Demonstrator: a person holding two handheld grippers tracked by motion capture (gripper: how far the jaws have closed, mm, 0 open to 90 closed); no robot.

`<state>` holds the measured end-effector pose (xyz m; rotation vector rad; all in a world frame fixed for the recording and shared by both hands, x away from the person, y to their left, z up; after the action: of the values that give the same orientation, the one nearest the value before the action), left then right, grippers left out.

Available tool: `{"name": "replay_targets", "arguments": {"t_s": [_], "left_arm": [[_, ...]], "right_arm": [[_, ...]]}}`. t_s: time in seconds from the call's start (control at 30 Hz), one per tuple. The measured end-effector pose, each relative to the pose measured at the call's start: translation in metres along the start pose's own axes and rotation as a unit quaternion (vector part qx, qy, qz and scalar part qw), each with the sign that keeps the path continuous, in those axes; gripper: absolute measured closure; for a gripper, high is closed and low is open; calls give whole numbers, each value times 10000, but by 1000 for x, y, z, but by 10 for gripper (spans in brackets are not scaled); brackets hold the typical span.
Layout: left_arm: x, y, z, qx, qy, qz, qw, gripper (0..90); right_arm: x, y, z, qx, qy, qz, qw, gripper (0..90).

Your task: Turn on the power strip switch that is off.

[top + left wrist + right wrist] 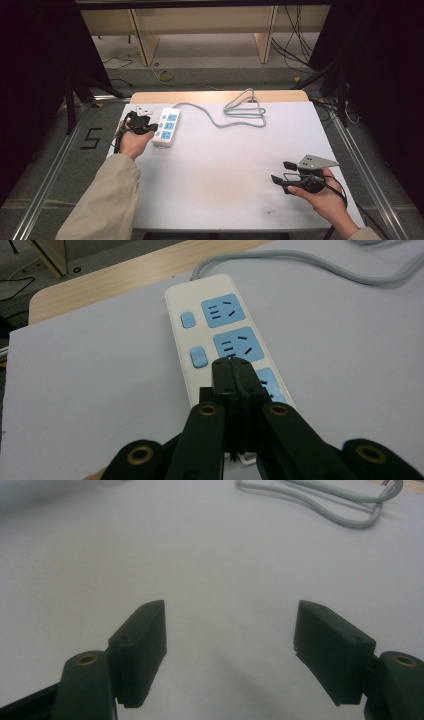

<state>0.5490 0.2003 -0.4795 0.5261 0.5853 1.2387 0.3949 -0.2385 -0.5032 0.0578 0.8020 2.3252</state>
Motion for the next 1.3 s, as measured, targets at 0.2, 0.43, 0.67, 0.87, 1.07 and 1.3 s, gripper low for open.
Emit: {"name": "replay_targets", "arguments": {"t_s": [0.2,0.43,0.67,0.87,1.07,1.3], "left_arm": [[-1,-2,4,12,-62,37,10000,898],[2,-8,5,82,-78,85,9999,898],[2,-12,12,82,-47,80,9999,898],[1,-18,14,127,-73,139,9998,898],[4,-26,15,193,-60,208,9996,898],[5,-34,16,282,-119,215,9993,898]], "right_arm": [[0,0,0,2,6,-1,10000,298],[-1,0,0,7,19,3,10000,298],[0,0,-1,21,24,5,10000,299],[0,0,0,12,22,-1,10000,299],[0,0,-1,37,42,-13,10000,299],[0,1,-1,48,42,-21,10000,299]]}}
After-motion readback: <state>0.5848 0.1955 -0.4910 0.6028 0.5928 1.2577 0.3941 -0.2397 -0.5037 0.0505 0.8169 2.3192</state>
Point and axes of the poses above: each handheld gripper's, and its own axes: y roughly backward along the jaws, z roughly out of its top, x roughly to its left, the point moved 8 cm from there along -y, roughly forward along the jaws, and after that the axes turned 15 degrees about y, right-handed, at the moved point
